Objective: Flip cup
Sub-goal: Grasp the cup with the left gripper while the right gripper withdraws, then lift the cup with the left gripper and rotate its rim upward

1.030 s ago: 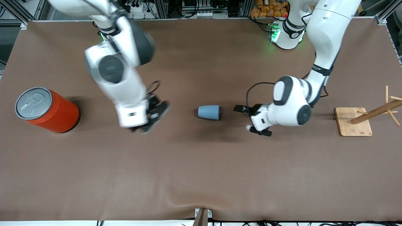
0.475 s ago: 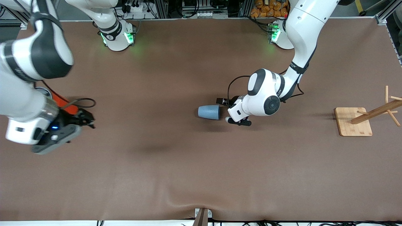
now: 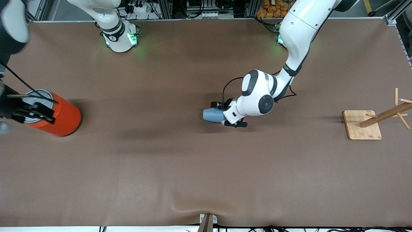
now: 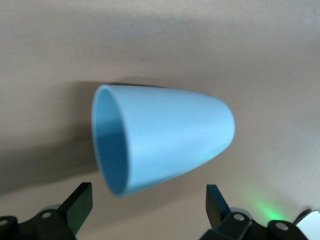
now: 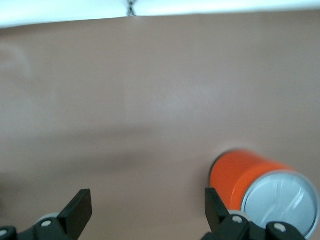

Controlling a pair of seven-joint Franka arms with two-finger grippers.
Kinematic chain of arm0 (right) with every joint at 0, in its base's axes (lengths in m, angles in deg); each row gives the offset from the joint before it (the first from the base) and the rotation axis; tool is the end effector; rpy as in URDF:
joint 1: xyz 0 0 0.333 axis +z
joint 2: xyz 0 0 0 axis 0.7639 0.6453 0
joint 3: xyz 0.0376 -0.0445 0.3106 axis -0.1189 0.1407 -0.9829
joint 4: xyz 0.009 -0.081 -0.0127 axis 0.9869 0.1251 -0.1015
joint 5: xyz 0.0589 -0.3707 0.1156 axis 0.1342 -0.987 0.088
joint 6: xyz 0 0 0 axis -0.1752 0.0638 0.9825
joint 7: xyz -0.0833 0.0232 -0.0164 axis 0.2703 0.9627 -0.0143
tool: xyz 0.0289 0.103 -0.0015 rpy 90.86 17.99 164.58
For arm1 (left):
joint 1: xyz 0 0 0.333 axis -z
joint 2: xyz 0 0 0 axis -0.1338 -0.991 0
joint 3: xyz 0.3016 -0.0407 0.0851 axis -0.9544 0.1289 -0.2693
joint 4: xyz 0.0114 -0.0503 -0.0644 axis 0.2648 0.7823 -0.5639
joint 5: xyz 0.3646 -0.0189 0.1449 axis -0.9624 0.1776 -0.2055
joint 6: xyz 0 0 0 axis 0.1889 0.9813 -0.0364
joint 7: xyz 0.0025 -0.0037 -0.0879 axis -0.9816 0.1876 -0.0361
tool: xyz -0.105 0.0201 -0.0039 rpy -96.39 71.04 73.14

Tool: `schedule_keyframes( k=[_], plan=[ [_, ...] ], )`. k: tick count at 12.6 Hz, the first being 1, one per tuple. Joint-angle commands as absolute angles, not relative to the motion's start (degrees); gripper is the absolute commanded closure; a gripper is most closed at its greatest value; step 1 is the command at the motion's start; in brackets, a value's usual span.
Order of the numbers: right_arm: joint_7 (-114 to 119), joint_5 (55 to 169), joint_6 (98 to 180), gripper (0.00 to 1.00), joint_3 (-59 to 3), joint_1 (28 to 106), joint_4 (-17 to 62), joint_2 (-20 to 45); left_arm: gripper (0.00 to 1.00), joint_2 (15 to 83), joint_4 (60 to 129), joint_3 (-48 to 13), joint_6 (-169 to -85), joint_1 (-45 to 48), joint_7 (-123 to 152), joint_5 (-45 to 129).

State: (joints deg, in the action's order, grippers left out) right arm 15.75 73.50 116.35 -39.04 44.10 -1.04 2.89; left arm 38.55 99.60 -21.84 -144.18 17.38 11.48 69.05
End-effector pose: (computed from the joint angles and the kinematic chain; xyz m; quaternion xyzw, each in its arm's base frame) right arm 0.6308 -0.0111 0.6137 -0.9964 0.0763 -0.0359 0.0039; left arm 0.5002 -0.4050 0.1979 0.9588 -0.0024 -0.1603 0.2345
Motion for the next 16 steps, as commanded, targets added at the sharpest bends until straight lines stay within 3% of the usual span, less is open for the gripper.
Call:
schedule_keyframes(
  k=[1,3,4,6,9,11,13,14,16],
  plan=[
    [17.8,82.3,117.1,0.00,-30.8,44.6,9.6,-5.9,0.00,37.5,97.4,-22.3,-145.9,17.5,10.7,69.9],
    [17.8,82.4,126.2,0.00,-29.7,45.1,25.9,-16.7,0.00,37.3,95.7,-22.7,-146.0,17.4,11.0,69.4],
    [17.9,82.3,127.7,0.00,-29.7,45.2,29.1,-18.9,0.00,37.2,95.3,-22.8,-146.0,17.5,11.0,69.4],
    [17.7,81.2,126.4,0.00,-29.7,44.9,26.0,-18.3,0.00,37.1,95.3,-22.9,-146.4,17.5,11.1,69.3],
    [19.4,76.5,116.7,0.00,-30.1,45.6,14.6,-11.3,0.00,35.8,95.4,-22.9,-146.6,17.8,11.1,69.4],
    [24.0,77.1,116.3,0.00,-30.1,45.9,14.5,-10.9,0.00,35.6,95.3,-22.9,-146.6,18.0,10.8,69.4],
    [23.2,84.0,116.1,0.00,-29.9,45.5,14.2,-11.0,0.54,35.6,95.4,-22.9,-147.1,18.2,10.7,69.4],
    [22.9,85.3,115.9,0.00,-29.9,45.6,13.4,-10.9,0.74,35.6,95.5,-22.9,-147.2,18.4,10.8,69.3],
    [23.3,84.2,114.8,0.00,-29.8,45.5,11.3,-10.5,0.91,35.8,95.5,-22.9,-147.3,18.4,10.8,69.3]
  ],
)
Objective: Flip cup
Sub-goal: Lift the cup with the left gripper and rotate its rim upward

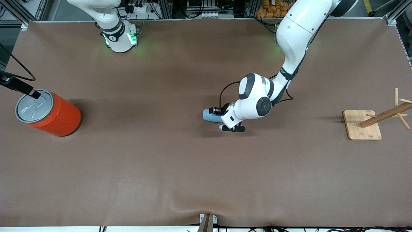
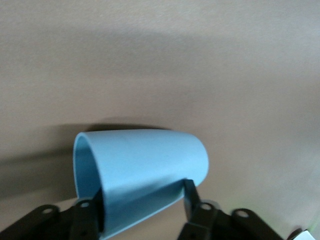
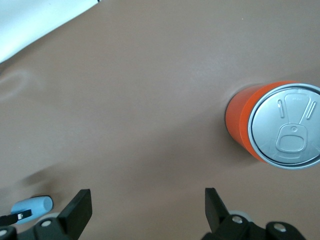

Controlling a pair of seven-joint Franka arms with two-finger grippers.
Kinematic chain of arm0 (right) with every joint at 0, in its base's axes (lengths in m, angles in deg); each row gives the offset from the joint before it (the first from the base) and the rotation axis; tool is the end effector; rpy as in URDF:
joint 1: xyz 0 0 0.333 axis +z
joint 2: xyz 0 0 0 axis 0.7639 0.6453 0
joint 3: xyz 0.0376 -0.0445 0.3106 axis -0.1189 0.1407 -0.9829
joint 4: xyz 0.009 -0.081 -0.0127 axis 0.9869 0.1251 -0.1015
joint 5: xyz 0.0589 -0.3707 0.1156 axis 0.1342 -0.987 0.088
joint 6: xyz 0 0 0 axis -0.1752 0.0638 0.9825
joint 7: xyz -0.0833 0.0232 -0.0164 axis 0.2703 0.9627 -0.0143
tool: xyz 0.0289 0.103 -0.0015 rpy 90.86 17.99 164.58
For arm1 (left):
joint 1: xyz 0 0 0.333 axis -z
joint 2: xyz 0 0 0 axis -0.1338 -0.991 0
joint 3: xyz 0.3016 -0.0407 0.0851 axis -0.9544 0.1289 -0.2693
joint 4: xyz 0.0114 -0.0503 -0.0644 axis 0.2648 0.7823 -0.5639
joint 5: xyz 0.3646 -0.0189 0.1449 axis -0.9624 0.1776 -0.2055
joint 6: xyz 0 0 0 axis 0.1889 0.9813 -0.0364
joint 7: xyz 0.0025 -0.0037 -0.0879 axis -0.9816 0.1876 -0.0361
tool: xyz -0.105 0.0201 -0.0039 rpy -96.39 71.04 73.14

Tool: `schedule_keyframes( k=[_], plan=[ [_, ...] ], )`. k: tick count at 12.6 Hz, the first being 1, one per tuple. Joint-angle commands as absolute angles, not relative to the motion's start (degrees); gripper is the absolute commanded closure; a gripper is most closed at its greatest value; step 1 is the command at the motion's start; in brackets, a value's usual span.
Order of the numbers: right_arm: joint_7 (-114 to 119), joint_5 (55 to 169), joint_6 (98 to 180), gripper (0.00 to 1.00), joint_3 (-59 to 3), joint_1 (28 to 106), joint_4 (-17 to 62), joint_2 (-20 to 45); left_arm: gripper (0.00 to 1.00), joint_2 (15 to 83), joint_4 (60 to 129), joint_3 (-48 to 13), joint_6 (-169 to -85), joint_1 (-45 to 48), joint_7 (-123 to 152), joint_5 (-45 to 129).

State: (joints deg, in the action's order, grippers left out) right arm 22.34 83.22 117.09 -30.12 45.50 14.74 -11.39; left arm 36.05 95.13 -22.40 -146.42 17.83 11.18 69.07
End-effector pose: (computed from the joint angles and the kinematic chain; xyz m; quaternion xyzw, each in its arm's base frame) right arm 0.5534 -0.0588 0.6320 -0.9769 0.1980 -0.0239 0.0767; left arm 0.5243 -0.4133 0.2023 0.9600 0.0061 -0.1291 0.2485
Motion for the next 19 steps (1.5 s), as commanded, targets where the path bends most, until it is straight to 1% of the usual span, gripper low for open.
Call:
schedule_keyframes(
  k=[1,3,5,8,10,12,14,16,19],
  plan=[
    [23.1,83.1,114.2,0.00,-29.8,45.9,10.0,-10.5,1.00,35.8,95.6,-22.9,-147.3,18.4,10.7,69.3],
    [23.5,79.3,113.1,0.00,-30.3,47.0,9.7,-10.8,1.00,36.5,95.7,-23.1,-147.1,18.2,10.7,69.3],
    [22.9,78.9,112.8,0.00,-30.2,47.1,9.7,-10.9,1.00,37.7,95.6,-23.5,-147.1,18.1,8.6,67.3],
    [20.9,76.4,111.9,0.00,-30.3,46.9,10.1,-10.8,1.00,40.0,95.4,-24.1,-146.6,17.0,-0.6,54.4],
    [18.9,75.5,111.9,0.00,-30.9,47.1,10.0,-10.9,1.00,42.3,95.3,-26.9,-146.6,15.9,-5.6,46.5],
    [13.9,74.2,112.1,0.00,-31.0,46.8,9.8,-10.8,1.00,44.0,95.2,-32.1,-146.5,15.9,-7.5,38.9],
    [13.1,75.0,111.9,0.00,-31.0,46.7,9.9,-10.8,1.00,44.3,95.0,-35.6,-146.5,16.0,-8.9,33.1],
    [11.9,75.1,111.8,0.00,-31.0,47.0,9.9,-10.7,1.00,43.7,93.6,-37.5,-144.7,16.5,-9.8,27.4],
    [11.3,75.1,111.0,0.00,-31.3,47.0,10.0,-10.7,1.00,42.5,93.3,-37.9,-141.0,16.3,-9.8,16.6]
  ],
)
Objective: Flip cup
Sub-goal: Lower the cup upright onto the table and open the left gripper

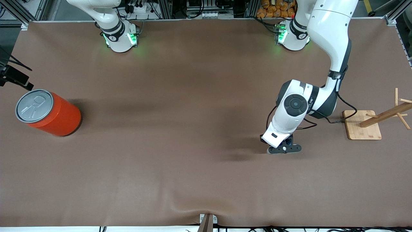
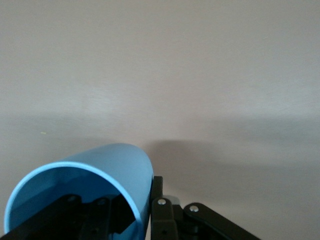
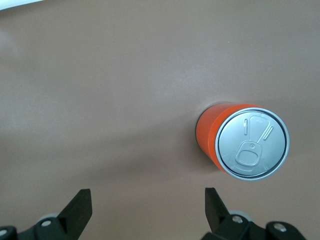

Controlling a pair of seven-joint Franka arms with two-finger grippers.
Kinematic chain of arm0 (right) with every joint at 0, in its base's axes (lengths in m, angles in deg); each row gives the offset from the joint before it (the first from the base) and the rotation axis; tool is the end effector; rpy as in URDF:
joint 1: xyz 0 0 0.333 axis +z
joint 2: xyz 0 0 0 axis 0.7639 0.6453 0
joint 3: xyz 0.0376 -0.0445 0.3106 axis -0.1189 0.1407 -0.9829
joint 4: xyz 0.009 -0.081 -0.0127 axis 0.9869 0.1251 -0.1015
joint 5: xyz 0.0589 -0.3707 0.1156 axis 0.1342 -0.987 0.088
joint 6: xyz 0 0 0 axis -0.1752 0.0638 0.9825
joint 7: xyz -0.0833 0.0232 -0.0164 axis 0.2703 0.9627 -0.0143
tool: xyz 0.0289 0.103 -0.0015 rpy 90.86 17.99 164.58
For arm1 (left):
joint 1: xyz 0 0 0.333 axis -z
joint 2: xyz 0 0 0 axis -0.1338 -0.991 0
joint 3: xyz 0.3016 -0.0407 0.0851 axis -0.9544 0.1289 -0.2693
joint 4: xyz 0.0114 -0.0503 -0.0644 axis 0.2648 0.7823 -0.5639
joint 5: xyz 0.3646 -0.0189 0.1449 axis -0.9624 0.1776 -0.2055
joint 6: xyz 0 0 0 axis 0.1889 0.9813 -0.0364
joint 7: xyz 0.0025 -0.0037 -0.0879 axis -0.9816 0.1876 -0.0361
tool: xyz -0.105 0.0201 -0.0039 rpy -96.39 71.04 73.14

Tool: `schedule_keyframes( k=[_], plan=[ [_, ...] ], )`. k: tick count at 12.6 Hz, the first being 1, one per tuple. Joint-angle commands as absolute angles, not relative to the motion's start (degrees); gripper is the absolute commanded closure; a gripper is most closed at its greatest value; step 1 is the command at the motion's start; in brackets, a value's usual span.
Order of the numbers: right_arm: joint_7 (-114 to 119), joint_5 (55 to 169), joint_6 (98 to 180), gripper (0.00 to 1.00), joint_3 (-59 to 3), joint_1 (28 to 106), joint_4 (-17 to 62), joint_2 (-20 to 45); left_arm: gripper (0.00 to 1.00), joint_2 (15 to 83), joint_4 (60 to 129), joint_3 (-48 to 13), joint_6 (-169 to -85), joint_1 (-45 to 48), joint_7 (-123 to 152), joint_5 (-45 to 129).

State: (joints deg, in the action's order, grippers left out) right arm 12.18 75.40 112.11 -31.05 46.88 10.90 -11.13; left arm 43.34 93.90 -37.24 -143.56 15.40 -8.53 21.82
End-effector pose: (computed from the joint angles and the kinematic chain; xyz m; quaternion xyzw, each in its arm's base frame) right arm 0.5471 -0.0494 0.6521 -0.9959 0.0886 -0.0168 0.0066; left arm 0.6307 -0.2491 0.2804 -0.9962 -0.0005 -0.0670 0.0558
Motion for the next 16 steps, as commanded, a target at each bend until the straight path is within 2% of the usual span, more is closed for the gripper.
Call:
schedule_keyframes(
  k=[1,6,11,12,13,14,16],
  plan=[
    [11.3,75.1,111.0,0.00,-31.3,47.3,10.0,-10.7,1.00,42.0,93.5,-37.8,-140.7,16.7,-9.9,15.7],
    [11.3,78.0,109.0,0.00,-31.0,47.2,9.7,-10.8,1.00,38.9,90.7,-37.2,-141.2,17.0,-11.5,17.6],
    [11.1,78.0,111.1,0.00,-31.0,47.4,10.1,-10.7,1.00,36.5,90.4,-36.8,-143.5,17.0,-10.9,20.0],
    [11.1,77.8,111.1,0.00,-31.0,47.4,10.1,-10.7,0.96,36.5,90.4,-36.7,-143.5,17.0,-10.9,20.0],
    [11.1,77.6,111.0,0.00,-31.0,47.4,10.1,-10.7,0.14,36.7,90.4,-36.7,-143.5,17.0,-11.1,20.0],
    [11.1,77.3,111.0,0.00,-31.0,47.5,10.2,-10.8,0.00,37.1,90.4,-36.7,-143.5,17.0,-10.8,20.1],
    [10.6,77.1,111.0,0.00,-31.0,47.6,10.2,-10.8,0.00,38.4,90.2,-36.7,-143.5,16.9,-10.7,20.0]
  ],
)
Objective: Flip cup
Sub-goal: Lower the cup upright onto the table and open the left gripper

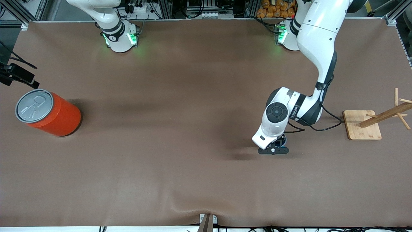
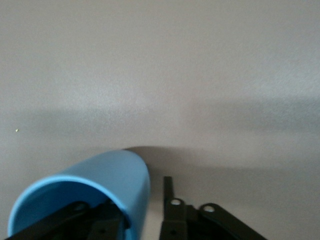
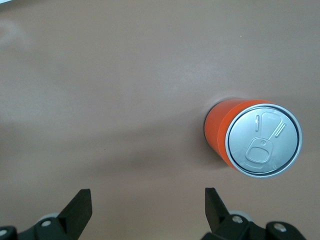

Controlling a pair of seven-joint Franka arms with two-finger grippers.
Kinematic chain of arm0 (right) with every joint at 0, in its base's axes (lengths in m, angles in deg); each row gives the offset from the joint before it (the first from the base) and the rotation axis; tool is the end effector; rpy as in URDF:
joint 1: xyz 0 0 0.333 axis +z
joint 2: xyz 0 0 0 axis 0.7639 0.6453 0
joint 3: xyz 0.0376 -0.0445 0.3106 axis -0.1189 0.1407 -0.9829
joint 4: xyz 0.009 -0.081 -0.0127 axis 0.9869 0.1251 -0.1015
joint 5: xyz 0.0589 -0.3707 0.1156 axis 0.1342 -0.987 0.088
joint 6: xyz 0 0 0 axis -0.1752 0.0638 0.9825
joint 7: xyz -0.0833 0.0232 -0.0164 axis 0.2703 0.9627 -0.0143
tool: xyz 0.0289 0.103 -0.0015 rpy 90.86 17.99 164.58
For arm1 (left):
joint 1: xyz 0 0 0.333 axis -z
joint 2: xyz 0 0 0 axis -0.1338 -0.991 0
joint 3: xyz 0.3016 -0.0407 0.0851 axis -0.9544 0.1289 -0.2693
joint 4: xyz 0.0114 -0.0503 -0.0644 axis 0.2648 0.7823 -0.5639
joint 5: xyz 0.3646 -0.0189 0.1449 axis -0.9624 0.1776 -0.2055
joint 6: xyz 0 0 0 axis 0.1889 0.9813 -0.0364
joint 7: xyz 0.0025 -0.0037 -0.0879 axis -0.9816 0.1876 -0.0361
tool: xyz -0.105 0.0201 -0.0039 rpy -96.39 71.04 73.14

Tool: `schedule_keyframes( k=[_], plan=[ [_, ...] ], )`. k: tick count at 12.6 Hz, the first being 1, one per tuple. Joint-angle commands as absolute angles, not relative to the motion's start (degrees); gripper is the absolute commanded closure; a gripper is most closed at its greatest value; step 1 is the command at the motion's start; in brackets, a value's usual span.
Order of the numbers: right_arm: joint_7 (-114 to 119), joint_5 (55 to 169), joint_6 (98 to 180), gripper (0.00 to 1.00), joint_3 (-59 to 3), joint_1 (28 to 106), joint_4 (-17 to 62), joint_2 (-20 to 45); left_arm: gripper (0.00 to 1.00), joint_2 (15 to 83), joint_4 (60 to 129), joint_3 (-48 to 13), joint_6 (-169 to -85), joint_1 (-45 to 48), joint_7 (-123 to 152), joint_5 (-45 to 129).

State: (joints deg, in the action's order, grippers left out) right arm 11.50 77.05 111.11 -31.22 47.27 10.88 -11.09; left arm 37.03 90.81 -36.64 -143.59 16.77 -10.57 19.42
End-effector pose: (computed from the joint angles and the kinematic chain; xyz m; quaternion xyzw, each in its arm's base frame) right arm 0.5462 -0.0407 0.6504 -0.9968 0.0770 -0.0079 0.0210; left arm 0.6290 -0.2724 0.2289 -0.9957 0.0147 -0.0496 0.0763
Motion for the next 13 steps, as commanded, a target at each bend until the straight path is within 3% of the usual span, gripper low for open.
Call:
schedule_keyframes(
  k=[1,7,10,13],
  plan=[
    [10.4,76.9,111.0,0.00,-31.1,47.6,10.2,-10.9,0.00,39.7,90.3,-36.7,-143.1,16.5,-10.7,20.0],
    [9.0,72.5,112.1,0.00,-31.5,48.7,10.2,-11.1,0.00,51.2,90.4,-36.7,-133.7,15.5,-9.2,20.3],
    [9.0,73.0,112.1,0.00,-31.4,48.3,10.2,-11.0,0.00,60.3,91.4,-36.6,-125.0,11.6,-1.7,23.5],
    [9.0,75.1,112.1,0.00,-31.3,47.4,10.3,-11.0,0.00,68.7,91.9,-36.6,-117.3,2.0,14.1,31.3]
  ],
)
